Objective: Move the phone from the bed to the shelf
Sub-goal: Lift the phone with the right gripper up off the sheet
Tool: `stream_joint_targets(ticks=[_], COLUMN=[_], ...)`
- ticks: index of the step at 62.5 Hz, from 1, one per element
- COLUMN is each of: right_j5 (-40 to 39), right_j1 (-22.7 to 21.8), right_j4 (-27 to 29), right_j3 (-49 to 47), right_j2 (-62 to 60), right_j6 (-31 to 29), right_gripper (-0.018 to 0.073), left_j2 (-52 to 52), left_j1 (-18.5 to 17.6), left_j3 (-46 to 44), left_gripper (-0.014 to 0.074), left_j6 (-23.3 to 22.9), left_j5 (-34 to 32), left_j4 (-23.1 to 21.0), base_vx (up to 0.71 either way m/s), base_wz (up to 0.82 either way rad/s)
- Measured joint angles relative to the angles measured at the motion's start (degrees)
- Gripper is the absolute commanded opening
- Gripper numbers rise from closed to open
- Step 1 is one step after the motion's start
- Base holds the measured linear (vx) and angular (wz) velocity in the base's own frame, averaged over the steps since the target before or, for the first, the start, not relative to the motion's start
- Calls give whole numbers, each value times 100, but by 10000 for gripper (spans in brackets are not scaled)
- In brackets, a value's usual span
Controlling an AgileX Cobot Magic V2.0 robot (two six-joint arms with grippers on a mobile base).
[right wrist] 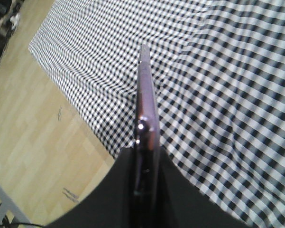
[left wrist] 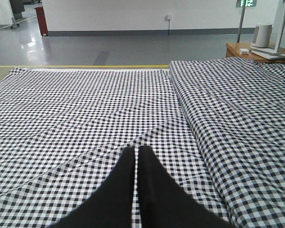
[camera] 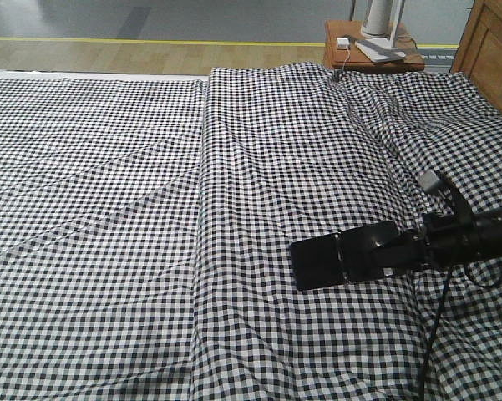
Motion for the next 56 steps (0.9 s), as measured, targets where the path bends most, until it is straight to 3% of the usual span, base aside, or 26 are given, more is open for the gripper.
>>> stream_joint_targets(ticks=[31, 56], right_j5=[143, 287], right_j1=[1464, 2034], right_j4=[-255, -298], right_j3=[28, 39], right_j2=[-1722, -3044], right_j6=[620, 1309], right_gripper=[-5, -4], left_j2=[0, 0], left_j1=[0, 0], left_j3=[0, 0], left_gripper=[1, 1], left_j6=[0, 0], left_j5=[0, 0], left_j4=[0, 0], base_vx=[0, 0], base_wz=[0, 0])
